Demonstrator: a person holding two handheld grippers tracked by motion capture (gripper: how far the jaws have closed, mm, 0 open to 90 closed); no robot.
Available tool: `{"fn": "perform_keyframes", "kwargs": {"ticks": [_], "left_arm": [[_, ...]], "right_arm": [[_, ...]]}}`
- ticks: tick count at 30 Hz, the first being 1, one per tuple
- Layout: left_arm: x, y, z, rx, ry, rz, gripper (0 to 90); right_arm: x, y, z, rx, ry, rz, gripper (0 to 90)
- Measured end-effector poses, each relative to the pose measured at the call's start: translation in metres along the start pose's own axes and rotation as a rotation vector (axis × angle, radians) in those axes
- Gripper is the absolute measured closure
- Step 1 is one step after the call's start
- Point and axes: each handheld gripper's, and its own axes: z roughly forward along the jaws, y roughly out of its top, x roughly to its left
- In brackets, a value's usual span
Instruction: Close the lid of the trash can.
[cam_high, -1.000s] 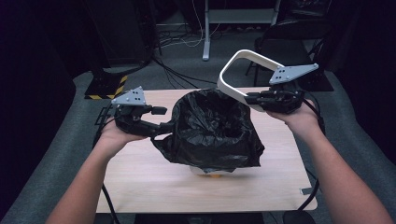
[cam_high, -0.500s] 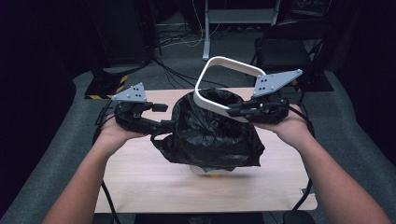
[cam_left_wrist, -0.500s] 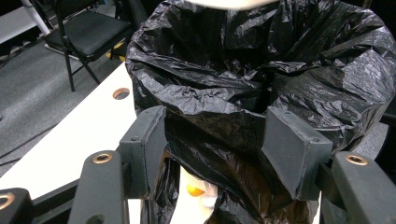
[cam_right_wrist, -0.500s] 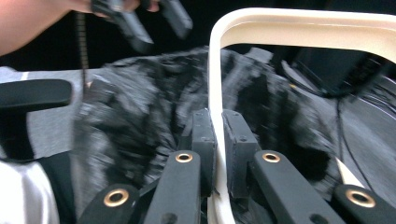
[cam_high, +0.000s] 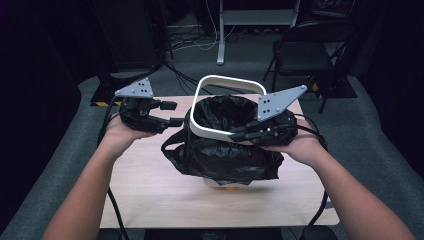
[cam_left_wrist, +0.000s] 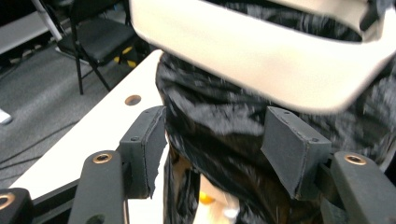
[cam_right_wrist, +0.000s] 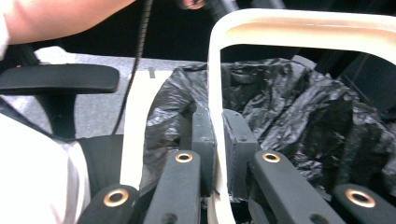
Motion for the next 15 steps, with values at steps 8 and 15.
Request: {"fn": "perform_keyframes", "kwargs": {"ticks": [8,15], "left_arm": [[0.003,0.024,0.000,-0.041,-0.020,0.000,38.6],[0.006,0.040,0.021,-0.032,-0.021,0.002,38.0]], "right_arm": [[0.005,-0.001,0.003,0.012,0.071,-0.017,84.3],[0.005,-0.002,0.003,0.005,0.103,-0.018,84.3]]}}
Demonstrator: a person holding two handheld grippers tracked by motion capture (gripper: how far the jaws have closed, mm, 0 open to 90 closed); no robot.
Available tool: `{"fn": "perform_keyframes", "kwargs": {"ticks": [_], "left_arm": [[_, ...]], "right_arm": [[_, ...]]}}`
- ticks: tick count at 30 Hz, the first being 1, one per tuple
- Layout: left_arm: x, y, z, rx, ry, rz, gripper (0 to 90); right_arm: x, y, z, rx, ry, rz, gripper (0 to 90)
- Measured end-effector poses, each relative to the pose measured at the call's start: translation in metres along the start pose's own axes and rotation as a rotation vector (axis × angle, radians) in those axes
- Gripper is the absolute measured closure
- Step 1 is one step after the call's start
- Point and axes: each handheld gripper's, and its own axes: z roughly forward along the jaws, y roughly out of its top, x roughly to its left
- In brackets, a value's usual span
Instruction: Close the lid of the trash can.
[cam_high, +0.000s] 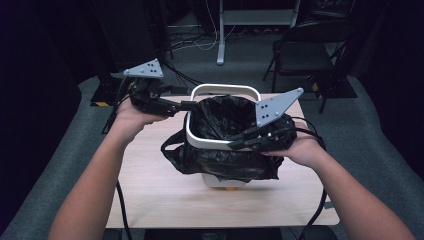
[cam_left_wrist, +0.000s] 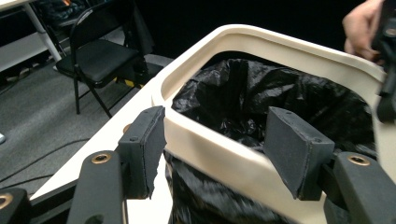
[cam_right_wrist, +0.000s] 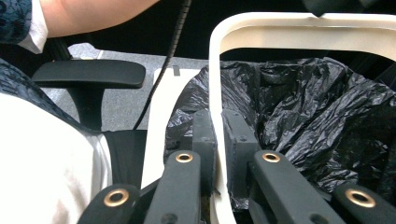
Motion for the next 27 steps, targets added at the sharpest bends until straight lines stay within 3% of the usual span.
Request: {"fn": "perform_keyframes", "kwargs": {"ticks": [13,22,27], "left_arm": [[0.023,0.009,0.041,0.078,0.069,-0.003,43.2],[0.029,0.007,0.059,0.148,0.052,0.018,65.2],[0.025,0.008,0.063,0.176,0.055,0.052,76.9]], "right_arm": [[0.002,0.000,-0.001,0.015,0.029,-0.013,84.3],[-0.001,-0.004,0.000,-0.004,0.027,0.000,83.7],[-0.002,-0.007,0.000,-0.026,0.017,0.013,82.2]]}}
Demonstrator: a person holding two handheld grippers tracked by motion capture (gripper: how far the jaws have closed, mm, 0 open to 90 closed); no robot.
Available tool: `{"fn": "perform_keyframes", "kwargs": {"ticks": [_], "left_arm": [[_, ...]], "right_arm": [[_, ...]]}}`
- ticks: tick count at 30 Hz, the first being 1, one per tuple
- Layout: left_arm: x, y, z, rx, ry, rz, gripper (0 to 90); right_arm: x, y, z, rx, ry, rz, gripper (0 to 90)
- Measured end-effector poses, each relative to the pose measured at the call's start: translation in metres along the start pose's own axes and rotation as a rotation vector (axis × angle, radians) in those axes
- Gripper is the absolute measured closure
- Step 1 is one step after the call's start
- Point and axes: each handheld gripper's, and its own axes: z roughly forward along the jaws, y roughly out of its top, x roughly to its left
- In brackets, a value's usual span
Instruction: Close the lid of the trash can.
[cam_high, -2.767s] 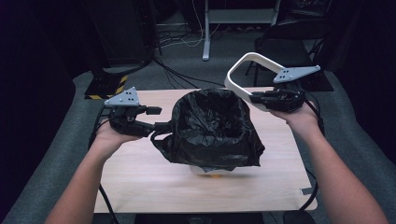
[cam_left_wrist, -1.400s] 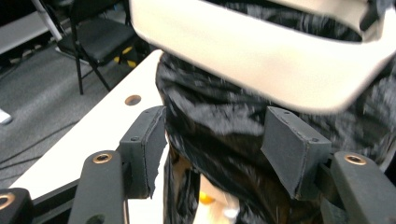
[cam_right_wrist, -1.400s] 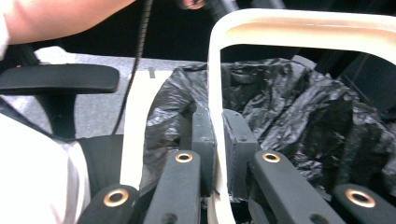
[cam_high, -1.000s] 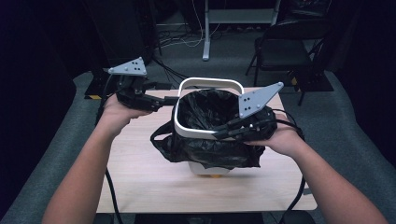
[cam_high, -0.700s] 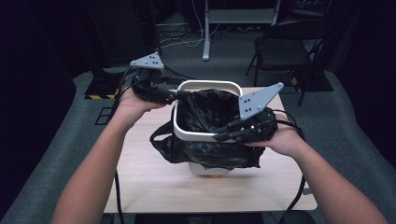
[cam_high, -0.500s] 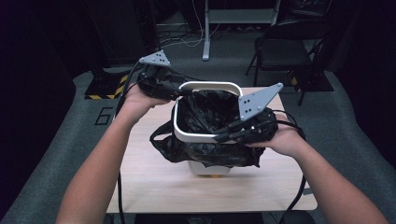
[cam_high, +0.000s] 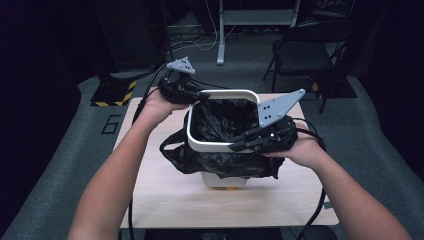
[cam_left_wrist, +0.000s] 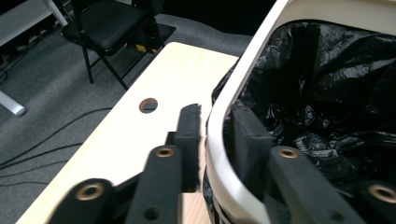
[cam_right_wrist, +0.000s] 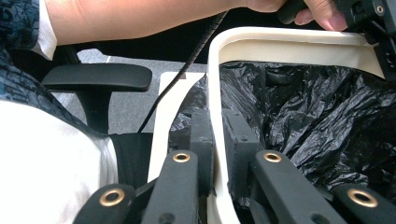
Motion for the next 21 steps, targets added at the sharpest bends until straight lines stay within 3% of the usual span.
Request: {"fn": "perform_keyframes", "kwargs": {"ticks": [8,15,21], "left_arm": [[-0.001,-0.001,-0.001,-0.012,0.004,-0.008,77.9],[-0.001,-0.002,-0.009,-0.039,0.022,-0.006,78.3],[0.001,-0.007,-0.009,-0.033,0.027,-0.011,78.5]], "right_arm": [[0.005,-0.009,-0.004,0.012,-0.049,0.003,78.5],[0.005,-0.003,-0.001,0.021,-0.024,-0.013,81.7],[0.003,0.000,0.005,0.031,-0.012,-0.004,81.9]]}}
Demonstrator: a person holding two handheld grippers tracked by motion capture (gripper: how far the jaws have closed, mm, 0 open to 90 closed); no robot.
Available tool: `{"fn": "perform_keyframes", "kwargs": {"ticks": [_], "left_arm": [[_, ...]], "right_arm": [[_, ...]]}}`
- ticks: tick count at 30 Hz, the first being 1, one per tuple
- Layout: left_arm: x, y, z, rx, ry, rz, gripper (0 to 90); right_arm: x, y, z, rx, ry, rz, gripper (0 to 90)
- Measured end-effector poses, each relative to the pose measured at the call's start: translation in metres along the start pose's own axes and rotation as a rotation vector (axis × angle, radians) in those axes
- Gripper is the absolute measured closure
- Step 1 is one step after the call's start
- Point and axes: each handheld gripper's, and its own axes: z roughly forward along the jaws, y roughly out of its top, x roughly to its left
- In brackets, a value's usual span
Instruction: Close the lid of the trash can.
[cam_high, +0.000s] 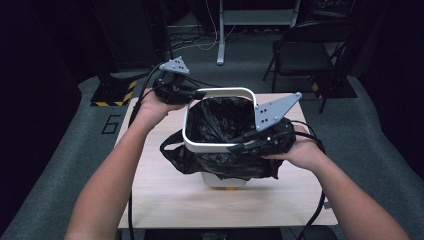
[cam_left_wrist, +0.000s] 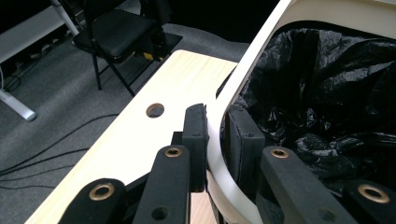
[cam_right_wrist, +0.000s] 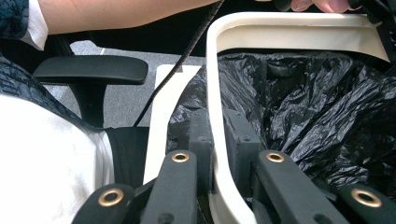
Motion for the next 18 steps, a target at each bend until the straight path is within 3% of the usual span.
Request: {"fn": "perform_keyframes", "kwargs": {"ticks": [9,18], "left_arm": [[0.002,0.000,0.013,0.005,-0.037,-0.018,78.5],[0.000,0.001,0.017,0.007,-0.042,-0.017,78.6]], "right_arm": [[0.000,-0.003,-0.002,-0.001,-0.007,0.032,81.8],[0.002,-0.007,-0.006,-0.012,-0.019,0.041,80.5]]}}
